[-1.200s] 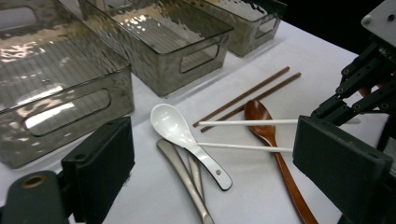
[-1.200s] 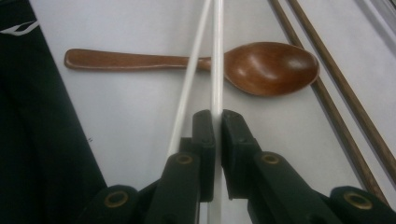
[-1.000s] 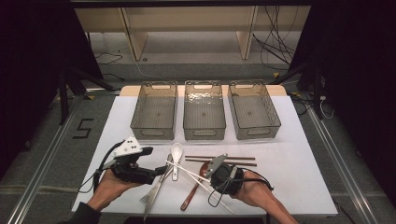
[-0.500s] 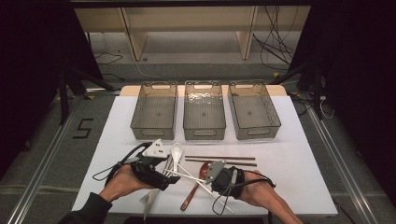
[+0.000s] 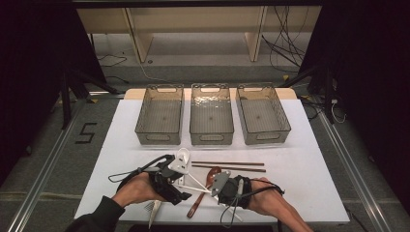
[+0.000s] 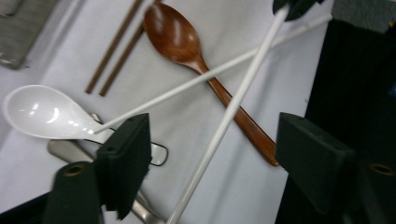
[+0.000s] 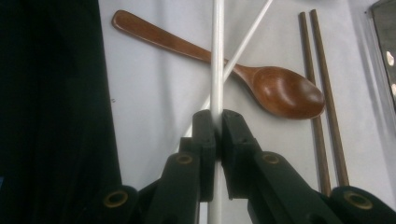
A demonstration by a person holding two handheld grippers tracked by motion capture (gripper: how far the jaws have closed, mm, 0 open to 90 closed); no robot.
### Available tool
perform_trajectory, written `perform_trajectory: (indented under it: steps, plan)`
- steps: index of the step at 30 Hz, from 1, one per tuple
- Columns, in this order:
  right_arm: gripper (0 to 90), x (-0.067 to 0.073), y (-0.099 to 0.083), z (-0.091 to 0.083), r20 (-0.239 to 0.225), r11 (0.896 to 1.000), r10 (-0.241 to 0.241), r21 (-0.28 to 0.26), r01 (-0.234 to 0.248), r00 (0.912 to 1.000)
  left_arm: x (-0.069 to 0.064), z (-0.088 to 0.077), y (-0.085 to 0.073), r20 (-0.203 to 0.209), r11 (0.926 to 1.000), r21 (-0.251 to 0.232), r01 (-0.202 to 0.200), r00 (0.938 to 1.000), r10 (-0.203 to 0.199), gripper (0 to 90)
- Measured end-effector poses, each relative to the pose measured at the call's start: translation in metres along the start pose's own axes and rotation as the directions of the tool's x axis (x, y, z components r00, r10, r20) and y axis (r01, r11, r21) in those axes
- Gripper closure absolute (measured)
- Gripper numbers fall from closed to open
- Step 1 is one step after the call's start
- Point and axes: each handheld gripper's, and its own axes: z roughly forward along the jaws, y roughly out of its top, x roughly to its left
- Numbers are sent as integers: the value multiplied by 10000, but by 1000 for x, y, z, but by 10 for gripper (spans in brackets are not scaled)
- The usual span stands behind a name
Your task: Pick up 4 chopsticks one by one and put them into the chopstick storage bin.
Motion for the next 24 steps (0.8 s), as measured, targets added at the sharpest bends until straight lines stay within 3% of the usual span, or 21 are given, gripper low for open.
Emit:
perform_trajectory:
  steps: [11, 14, 24]
  plan:
    - [852, 5, 1, 3, -197, 9988, -492, 20, 492, 9986, -3, 8, 3, 190, 9972, 646, -364, 9992, 353, 529]
    - [852, 6, 1, 3, -229, 9983, -588, -17, 588, 9980, -4, 11, 4, 454, 9958, 779, -491, 9979, 457, 579]
    - [852, 8, 1, 4, -162, 9962, -862, -110, 860, 9961, -3, 12, 3, 725, 9909, 1031, -860, 9943, 787, 676]
